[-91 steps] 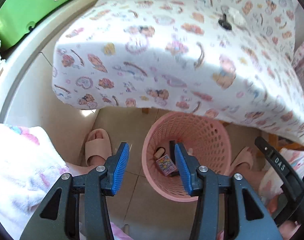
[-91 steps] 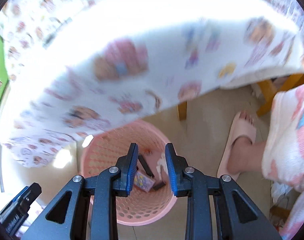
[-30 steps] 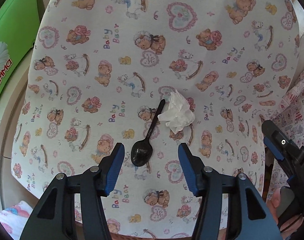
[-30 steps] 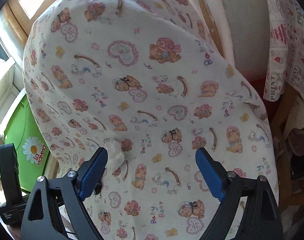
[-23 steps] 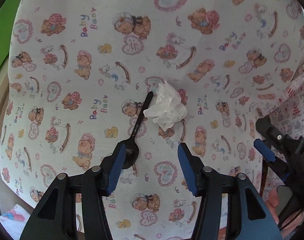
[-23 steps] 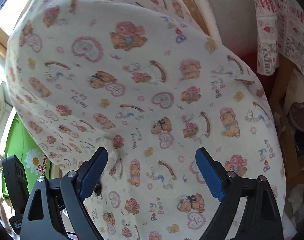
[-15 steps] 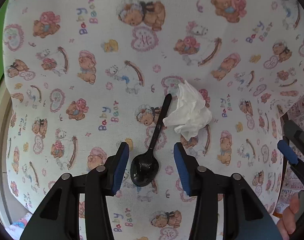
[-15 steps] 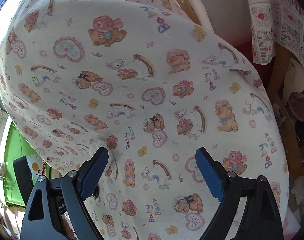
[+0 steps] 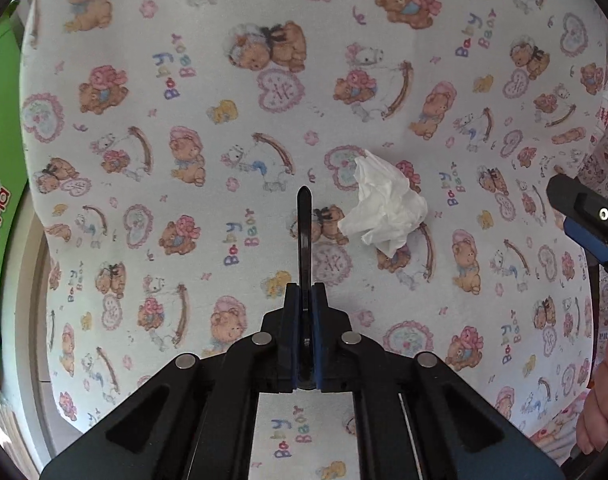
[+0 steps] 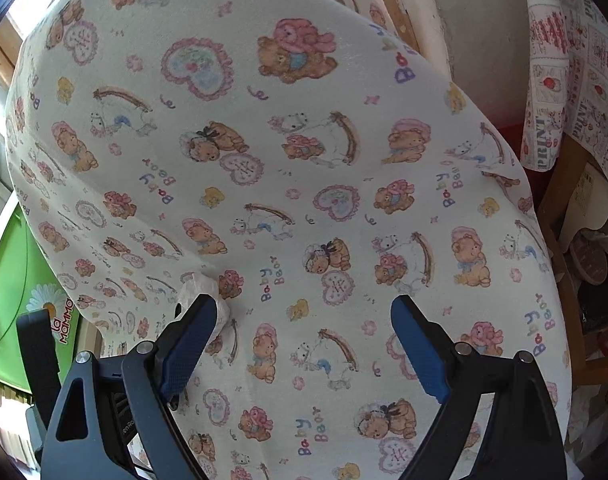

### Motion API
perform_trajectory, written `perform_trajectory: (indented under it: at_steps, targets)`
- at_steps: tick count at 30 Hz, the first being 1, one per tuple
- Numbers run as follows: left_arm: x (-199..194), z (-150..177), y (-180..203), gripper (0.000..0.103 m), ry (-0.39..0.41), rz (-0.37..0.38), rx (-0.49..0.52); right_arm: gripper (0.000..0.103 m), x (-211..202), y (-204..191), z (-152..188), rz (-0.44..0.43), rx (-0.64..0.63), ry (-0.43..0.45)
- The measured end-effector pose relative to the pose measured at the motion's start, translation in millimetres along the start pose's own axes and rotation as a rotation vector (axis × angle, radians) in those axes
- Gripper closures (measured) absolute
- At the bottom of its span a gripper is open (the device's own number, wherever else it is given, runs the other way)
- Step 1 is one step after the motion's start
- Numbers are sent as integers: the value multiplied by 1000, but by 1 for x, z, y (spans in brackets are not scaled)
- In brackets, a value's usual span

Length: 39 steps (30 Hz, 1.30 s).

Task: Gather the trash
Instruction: 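Close the left tool on the black spoon handle while the right tool closes on the white tissue, then lift and carry the spoon and tissue down over the pink wastebasket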

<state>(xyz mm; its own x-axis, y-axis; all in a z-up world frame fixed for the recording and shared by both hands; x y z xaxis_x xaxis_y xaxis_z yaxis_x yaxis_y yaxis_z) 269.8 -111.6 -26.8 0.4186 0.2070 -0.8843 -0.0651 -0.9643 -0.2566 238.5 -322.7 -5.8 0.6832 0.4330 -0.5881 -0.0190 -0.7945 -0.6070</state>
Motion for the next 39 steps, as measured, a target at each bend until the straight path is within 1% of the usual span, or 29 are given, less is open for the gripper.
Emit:
perform_trajectory:
  at_steps: [4,6,9,11,12,16,18,19,20,23,24,25,26,28,29,30,31,32,33,36,39]
  targets:
    - [-12,8,-22,98,35,-14,-53,12,16,-23,5,-16,-57,-22]
    - [-15,14,-36,98,41,-26,-89,12,26,-35,8,-1,-93,-23]
    - [-14,25,-55,98,52,-75,-135,12,40,-45,12,28,-108,-18]
    - [-13,32,-65,98,57,-110,-143,16,50,-48,13,48,-115,-32]
    - [-11,36,-69,98,52,-114,-143,19,54,-51,13,55,-129,-37]
    - [-7,48,-84,98,22,-100,-159,23,66,-61,16,83,-173,-53]
    - [-7,49,-92,98,12,-92,-178,23,72,-66,17,97,-183,-62]
    - [-3,44,-98,98,7,-85,-189,23,73,-68,18,119,-186,-66]
    - [-4,48,-100,98,5,-79,-195,24,73,-70,20,142,-191,-66]
    - [-6,50,-98,98,16,-81,-180,26,81,-81,23,154,-264,-60]
    - [-8,51,-95,98,23,-79,-170,31,85,-81,24,184,-279,-68]
    - [-12,54,-89,98,32,-77,-160,38,90,-81,24,206,-277,-73]
    - [-14,57,-86,98,40,-74,-153,41,92,-78,25,207,-263,-75]
    - [-20,62,-83,98,54,-75,-145,63,96,-75,25,181,-237,-80]
    - [-25,65,-80,98,58,-75,-145,69,98,-74,26,174,-234,-87]
    - [-28,67,-79,98,61,-72,-146,78,100,-73,26,178,-238,-97]
    - [-28,66,-79,98,63,-68,-147,90,101,-73,27,186,-247,-101]
    - [-29,67,-80,98,66,-67,-147,96,100,-75,28,187,-262,-101]
    - [-30,68,-81,98,69,-68,-148,99,99,-77,28,191,-280,-95]
    - [-32,71,-88,98,73,-67,-153,100,91,-82,32,215,-335,-45]
    - [-39,78,-91,98,76,-65,-159,101,75,-86,38,182,-368,-1]
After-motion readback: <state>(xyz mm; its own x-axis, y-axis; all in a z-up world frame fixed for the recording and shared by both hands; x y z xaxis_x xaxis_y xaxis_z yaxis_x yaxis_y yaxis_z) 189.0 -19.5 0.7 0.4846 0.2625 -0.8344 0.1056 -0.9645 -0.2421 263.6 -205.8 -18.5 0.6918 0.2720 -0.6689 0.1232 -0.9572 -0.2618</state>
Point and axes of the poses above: each gripper's, at about its wrist camera, not at the fingertips, and x roughly the way its jaws point, y to its right, z to its underside, the point moved 2 cm from there along x, roughly the way its jaws point, and after that the axes turned 14 degrees about -z, right-handed, at the moved point
